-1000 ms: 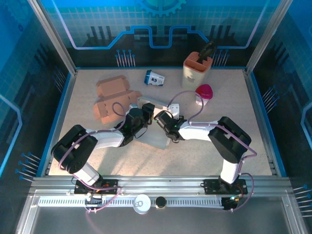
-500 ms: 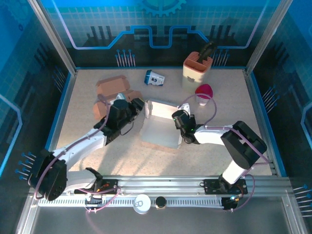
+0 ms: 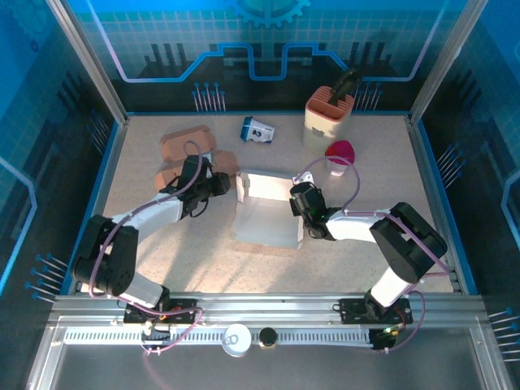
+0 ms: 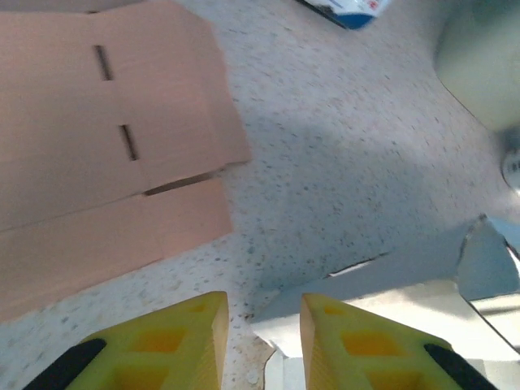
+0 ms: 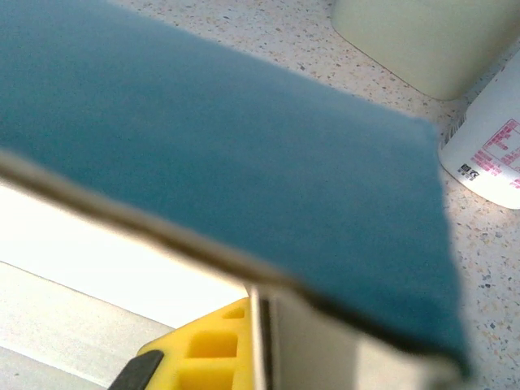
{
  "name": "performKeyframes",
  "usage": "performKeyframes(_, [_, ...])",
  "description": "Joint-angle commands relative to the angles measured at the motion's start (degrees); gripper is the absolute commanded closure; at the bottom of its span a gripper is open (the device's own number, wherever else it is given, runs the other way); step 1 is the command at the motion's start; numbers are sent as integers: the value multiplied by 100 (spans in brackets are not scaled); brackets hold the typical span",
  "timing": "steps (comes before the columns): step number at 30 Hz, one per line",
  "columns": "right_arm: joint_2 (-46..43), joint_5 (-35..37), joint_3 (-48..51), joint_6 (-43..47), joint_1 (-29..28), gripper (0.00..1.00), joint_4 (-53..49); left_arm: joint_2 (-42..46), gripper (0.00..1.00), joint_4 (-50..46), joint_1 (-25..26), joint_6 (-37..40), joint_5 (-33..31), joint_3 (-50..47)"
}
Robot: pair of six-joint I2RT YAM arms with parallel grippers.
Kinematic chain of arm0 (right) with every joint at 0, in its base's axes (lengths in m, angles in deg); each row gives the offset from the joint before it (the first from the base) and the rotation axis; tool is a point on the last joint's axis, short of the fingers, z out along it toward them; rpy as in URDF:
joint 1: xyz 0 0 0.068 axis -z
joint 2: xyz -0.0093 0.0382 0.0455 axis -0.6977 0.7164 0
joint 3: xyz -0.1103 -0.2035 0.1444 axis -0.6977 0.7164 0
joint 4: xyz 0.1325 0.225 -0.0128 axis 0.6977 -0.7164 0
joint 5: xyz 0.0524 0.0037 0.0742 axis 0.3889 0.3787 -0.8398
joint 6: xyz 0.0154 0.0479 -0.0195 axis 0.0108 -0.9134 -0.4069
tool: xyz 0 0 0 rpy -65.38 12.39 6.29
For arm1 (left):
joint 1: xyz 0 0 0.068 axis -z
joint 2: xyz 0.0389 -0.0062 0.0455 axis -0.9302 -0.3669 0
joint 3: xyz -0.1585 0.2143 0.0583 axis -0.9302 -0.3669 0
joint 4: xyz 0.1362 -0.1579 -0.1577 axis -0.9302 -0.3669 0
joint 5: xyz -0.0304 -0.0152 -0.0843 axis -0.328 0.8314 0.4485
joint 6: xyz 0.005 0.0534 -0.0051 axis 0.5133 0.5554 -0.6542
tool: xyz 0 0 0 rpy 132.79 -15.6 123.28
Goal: Fold the paper box
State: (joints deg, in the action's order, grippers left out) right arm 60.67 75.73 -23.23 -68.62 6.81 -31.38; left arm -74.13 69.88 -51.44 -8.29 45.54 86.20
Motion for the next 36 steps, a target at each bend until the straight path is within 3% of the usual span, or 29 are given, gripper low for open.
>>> performKeyframes(1, [154, -104, -9, 152, 26, 100, -101, -231, 68, 700, -32, 963, 716, -16])
performKeyframes(12, [214, -209, -39, 171, 61, 100, -82, -662, 64, 1187, -78, 1524, 1260, -161])
performKeyframes(21, [231, -215, -38, 131, 68, 100, -84, -644, 59, 1546, -17, 1524, 1306, -354])
performKeyframes(36, [247, -273, -99, 131, 88, 100, -136, -240, 60, 1598, -16, 1476, 1188, -720])
